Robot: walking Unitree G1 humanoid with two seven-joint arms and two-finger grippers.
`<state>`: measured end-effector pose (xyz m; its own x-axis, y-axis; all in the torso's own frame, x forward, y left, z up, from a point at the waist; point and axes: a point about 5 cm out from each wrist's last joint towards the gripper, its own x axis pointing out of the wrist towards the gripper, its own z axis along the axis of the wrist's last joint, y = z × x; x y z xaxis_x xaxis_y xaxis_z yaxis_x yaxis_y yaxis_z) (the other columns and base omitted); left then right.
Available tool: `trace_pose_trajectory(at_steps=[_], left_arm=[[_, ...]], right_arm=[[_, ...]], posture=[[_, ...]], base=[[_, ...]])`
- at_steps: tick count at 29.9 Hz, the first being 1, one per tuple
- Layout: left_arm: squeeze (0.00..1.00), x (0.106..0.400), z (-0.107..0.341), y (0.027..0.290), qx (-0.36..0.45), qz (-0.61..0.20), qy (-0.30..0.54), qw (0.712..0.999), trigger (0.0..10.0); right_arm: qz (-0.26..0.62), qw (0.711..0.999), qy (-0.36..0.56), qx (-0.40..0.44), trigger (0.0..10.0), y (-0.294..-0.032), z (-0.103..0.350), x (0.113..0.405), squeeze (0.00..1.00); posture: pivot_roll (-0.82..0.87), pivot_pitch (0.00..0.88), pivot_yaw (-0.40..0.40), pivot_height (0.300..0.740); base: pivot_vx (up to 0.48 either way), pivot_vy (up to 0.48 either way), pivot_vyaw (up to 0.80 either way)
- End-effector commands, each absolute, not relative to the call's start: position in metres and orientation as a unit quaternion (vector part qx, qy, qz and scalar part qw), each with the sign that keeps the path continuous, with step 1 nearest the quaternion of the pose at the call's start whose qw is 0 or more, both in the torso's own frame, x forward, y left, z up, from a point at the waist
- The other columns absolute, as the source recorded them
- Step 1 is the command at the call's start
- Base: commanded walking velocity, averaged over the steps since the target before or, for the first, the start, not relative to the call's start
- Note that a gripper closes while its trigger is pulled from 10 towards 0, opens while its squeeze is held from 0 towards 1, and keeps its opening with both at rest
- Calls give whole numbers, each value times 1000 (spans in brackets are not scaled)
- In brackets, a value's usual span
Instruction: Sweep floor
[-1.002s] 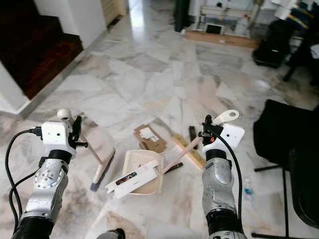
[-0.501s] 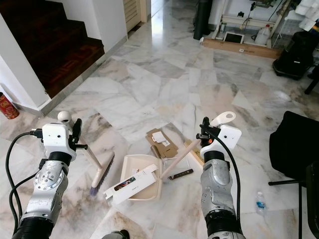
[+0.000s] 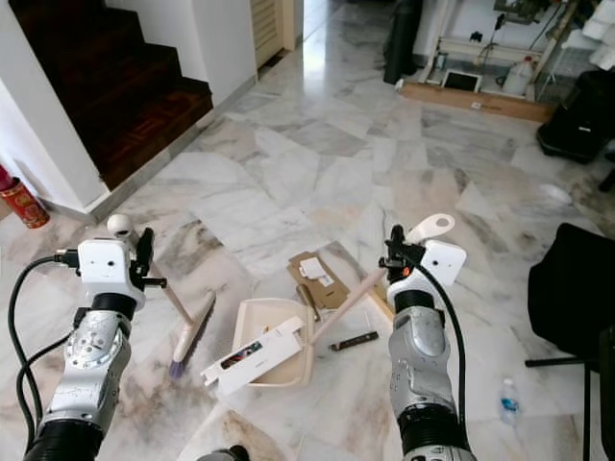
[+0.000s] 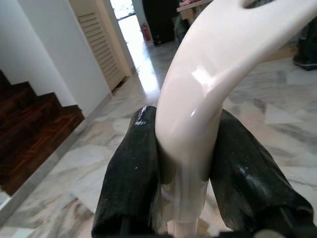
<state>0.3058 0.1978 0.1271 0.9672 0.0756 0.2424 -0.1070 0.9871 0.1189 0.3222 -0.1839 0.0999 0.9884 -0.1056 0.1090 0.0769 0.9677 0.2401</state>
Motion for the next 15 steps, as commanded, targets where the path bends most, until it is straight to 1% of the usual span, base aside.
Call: trace_pose_trajectory(at_steps=[1,5,6,10,15], left_arm=[[0,308,137,200,67,56,-142,986,10000],[0,307,137,200,66,58,-141,986,10000],[0,307,137,200,66,58,-141,986,10000],[0,307,137,200,66,59,-140,986,10000],[0,307,135,198,63,59,-137,987,10000]], right_arm=[[-46,988,-79,121,10000,-184,109,326,0],[-46,988,-77,122,10000,-184,109,326,0],[-46,988,-77,123,10000,-183,109,326,0],[-44,988,-77,125,10000,-182,110,327,0],[-44,988,-77,123,10000,-183,110,328,0]], posture=[[33,123,-7,740],[33,123,-7,740],[33,136,-5,740],[33,146,-5,740],[31,150,-5,740]], base=[[0,0,706],[0,0,706],[0,0,706],[0,0,702],[0,0,0]])
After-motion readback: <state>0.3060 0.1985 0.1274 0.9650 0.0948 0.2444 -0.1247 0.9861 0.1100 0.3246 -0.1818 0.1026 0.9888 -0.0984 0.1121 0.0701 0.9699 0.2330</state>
